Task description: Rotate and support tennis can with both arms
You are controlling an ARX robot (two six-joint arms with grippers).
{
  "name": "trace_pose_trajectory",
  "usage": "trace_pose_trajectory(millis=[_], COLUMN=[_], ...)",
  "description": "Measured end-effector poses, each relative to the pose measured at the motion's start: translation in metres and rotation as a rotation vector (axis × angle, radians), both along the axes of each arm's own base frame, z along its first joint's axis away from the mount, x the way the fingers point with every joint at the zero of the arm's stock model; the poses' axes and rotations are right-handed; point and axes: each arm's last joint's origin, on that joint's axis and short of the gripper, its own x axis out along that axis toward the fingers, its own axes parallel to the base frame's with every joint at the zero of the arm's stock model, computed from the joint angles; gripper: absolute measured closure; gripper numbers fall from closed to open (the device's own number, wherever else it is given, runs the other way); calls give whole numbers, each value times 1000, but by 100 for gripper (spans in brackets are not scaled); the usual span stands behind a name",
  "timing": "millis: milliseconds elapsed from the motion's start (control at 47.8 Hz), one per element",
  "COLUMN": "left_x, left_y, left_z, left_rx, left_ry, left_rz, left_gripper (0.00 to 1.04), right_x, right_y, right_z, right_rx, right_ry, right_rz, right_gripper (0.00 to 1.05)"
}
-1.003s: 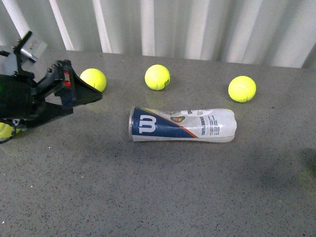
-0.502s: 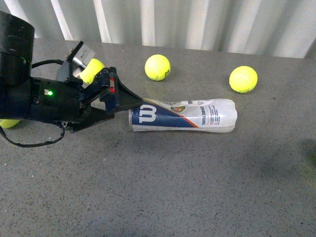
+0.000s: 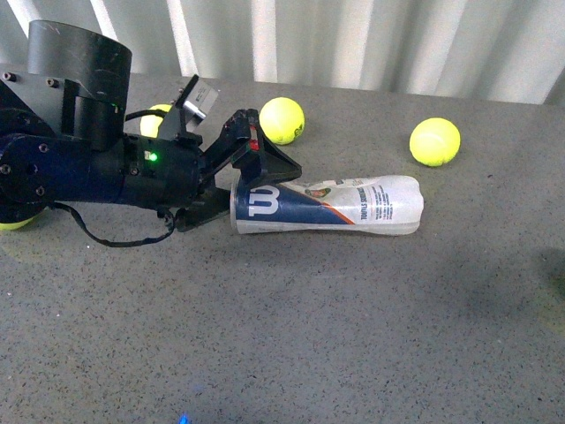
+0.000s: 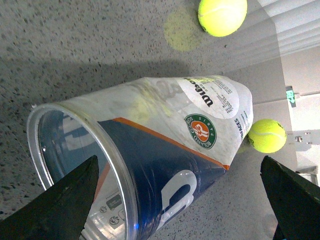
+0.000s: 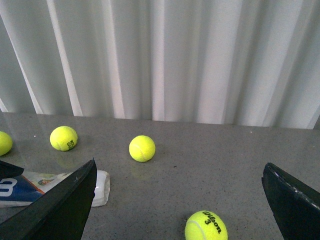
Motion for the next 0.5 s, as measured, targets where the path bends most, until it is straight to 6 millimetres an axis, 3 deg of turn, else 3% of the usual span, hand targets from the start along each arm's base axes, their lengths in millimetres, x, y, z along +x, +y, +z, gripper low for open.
trace_pose_trajectory(millis=[314, 418, 502], left_x=[-3, -3, -5], left_y=[-16, -17, -17], left_z=[-17, -13, 4], left_rx=[-56, -78, -85], left_ry=[106, 114, 108], left_rz=[2, -6, -17], left_gripper=[68, 87, 101], right_x=[0, 0, 0], right_y=[0, 0, 0], right_z=[0, 0, 0], right_rx=[0, 0, 0], right_ry=[0, 0, 0], right_rz=[0, 0, 0], right_gripper=[7, 7, 7])
